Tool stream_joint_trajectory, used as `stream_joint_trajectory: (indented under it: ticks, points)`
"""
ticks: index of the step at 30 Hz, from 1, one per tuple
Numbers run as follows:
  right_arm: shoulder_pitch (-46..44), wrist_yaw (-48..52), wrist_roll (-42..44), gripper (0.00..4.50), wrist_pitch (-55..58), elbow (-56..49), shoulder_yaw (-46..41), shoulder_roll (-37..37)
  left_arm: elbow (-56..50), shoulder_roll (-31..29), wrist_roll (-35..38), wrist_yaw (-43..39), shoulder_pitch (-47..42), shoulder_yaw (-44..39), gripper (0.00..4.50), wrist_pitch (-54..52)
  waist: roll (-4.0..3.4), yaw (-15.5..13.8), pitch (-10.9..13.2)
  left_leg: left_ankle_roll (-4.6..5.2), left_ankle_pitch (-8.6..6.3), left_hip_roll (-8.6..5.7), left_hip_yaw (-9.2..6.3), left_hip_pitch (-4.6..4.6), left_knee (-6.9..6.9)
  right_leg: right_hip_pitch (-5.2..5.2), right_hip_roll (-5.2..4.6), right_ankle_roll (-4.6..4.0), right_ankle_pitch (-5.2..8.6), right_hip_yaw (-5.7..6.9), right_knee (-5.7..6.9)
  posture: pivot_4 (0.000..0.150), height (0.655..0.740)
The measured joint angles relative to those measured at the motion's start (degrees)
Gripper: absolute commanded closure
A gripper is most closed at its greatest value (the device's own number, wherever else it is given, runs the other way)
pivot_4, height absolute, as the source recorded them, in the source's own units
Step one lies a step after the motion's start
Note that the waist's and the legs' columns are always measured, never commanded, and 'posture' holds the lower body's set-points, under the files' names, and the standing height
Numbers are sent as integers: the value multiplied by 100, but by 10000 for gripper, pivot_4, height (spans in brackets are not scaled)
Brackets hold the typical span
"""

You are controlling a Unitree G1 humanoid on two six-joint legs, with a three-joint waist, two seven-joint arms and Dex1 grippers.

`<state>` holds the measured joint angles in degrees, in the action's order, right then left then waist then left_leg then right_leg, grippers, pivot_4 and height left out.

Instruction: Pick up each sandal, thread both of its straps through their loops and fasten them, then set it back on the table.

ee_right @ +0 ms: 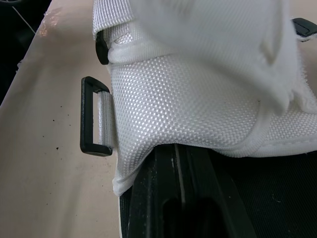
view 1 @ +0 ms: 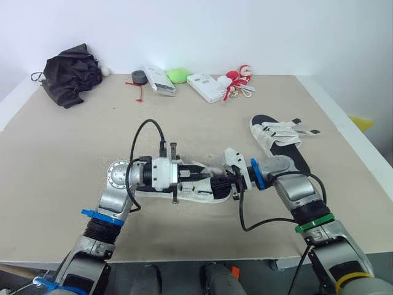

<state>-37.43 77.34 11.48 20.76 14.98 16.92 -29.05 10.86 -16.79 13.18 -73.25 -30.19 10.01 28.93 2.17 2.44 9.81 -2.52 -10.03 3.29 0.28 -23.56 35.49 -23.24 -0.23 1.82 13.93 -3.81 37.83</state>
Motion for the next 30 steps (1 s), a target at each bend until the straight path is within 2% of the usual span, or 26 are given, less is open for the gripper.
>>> stream_joint_trajectory:
  ticks: [2,4,7,10,13,17,19,20,21,25,28,30]
  points:
    - [0,0,0,45000,0,-3,-1,-4,552,-75,-125,-211,-99,56,28185,926,0,1,0,1,0,0,1,-2,1,-1,0,0,0,0,0,1500,7400]
    - [0,0,0,45000,0,-5,-1,-6,715,-113,-156,-242,-150,65,20934,1202,0,1,0,1,0,0,1,-3,1,-1,0,0,0,0,0,1500,7400]
    - [1,2,0,45000,2,-8,-2,-12,990,-160,-198,-225,-307,76,14357,1627,0,1,0,3,-1,1,1,-4,1,-2,0,3,0,1,0,1500,7400]
    - [1,2,1,45000,1,-24,-1,-12,1234,-240,-208,-218,-411,137,14357,1886,0,2,0,6,-3,3,0,-4,1,-2,2,4,1,2,0,1500,7400]
    - [0,4,1,45000,-1,-25,0,-12,1215,-529,-99,-409,-406,190,14357,1564,0,5,0,8,-4,6,0,-4,0,-3,5,3,1,3,1,1500,7400]
    - [-23,12,1,45000,-6,-23,21,-9,306,-1358,583,-728,-48,277,14357,-446,-2,23,1,8,-5,9,-1,-6,0,-9,5,1,8,6,10,1500,7400]
    - [-22,32,1,45000,-6,-11,25,-31,-59,-1585,859,-658,12,223,14357,-1322,-1,12,2,8,-5,9,-8,-7,1,-7,5,-3,13,12,13,1500,7400]
    - [-27,36,1,45000,-11,-2,28,-30,-447,-1732,1223,-508,49,177,14357,-2224,0,11,3,8,-5,9,-10,-9,2,-7,5,-4,14,14,14,1500,7400]
    - [-33,38,1,45000,-19,0,38,-25,-968,-1960,1885,-228,62,143,14357,-3591,0,14,3,8,-5,10,-11,-10,2,-9,5,-5,15,14,15,1500,7400]
    - [-75,47,1,45000,-53,37,65,13,-2120,-2555,3377,223,255,103,14357,-6426,-1,39,4,12,-10,10,-13,-1,-2,-7,6,-7,26,15,20,1500,7400]
    - [-89,75,1,45000,-66,45,89,39,-2889,-3146,3762,302,737,394,14357,-7680,-5,45,6,18,-18,11,-14,7,-9,-5,9,-14,41,15,25,1500,7400]
    - [-82,118,1,45000,-65,56,86,23,-3113,-3157,3757,484,1045,527,14357,-8037,-4,33,6,19,-19,13,-17,10,-10,-5,10,-21,46,21,30,1500,7400]
